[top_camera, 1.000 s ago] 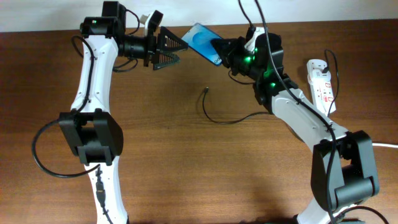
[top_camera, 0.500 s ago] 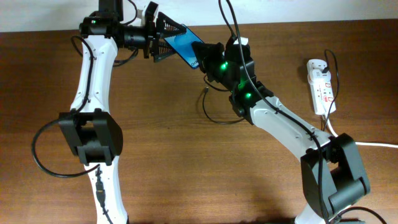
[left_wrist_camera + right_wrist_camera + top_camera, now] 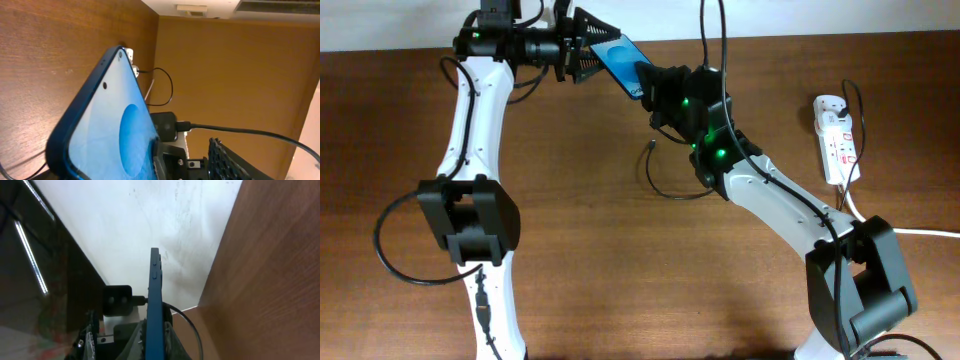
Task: Plug charger to phone and switch on socket
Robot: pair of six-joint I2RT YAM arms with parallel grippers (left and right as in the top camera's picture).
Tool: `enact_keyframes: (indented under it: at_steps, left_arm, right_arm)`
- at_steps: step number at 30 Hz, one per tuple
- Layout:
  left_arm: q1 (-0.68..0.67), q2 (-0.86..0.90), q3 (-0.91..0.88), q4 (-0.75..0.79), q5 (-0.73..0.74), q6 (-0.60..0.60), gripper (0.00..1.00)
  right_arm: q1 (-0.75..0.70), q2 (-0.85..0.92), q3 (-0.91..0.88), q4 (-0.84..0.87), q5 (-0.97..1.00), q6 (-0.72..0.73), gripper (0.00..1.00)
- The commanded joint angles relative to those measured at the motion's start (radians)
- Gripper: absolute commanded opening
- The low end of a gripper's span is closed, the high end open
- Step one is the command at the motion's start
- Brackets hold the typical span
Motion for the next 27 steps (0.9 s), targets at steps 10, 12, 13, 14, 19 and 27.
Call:
enact_keyframes:
  at_steps: [10, 12, 13, 14, 19, 27]
  left_arm:
    - [-0.028, -0.005, 0.003, 0.021, -0.005, -0.048, 0.34]
    - [-0.028, -0.005, 0.003, 0.047, -0.015, -0.078, 0.34]
    - [-0.028, -0.005, 0.003, 0.064, -0.02, -0.092, 0.33]
    - [-0.028, -0.005, 0.003, 0.075, -0.025, -0.095, 0.33]
    - [-0.028, -0.005, 0.003, 0.08, -0.093, -0.106, 0.26]
    - [-0.028, -0.005, 0.003, 0.095, -0.082, -0.14, 0.1]
  right_arm:
    - [0.025, -0.042, 0.011, -0.005, -0.058, 0.052, 0.04]
    - [0.036, -0.042, 0.011, -0.028, -0.057, 0.052, 0.04]
    - [0.041, -0.042, 0.011, -0.029, -0.055, 0.053, 0.04]
    - [0.043, -0.042, 0.011, -0.029, -0.055, 0.053, 0.04]
    - [0.048, -0.042, 0.011, -0.082, -0.056, 0.052, 0.04]
    - [0.048, -0.042, 0.011, -0.132, -0.001, 0.045, 0.04]
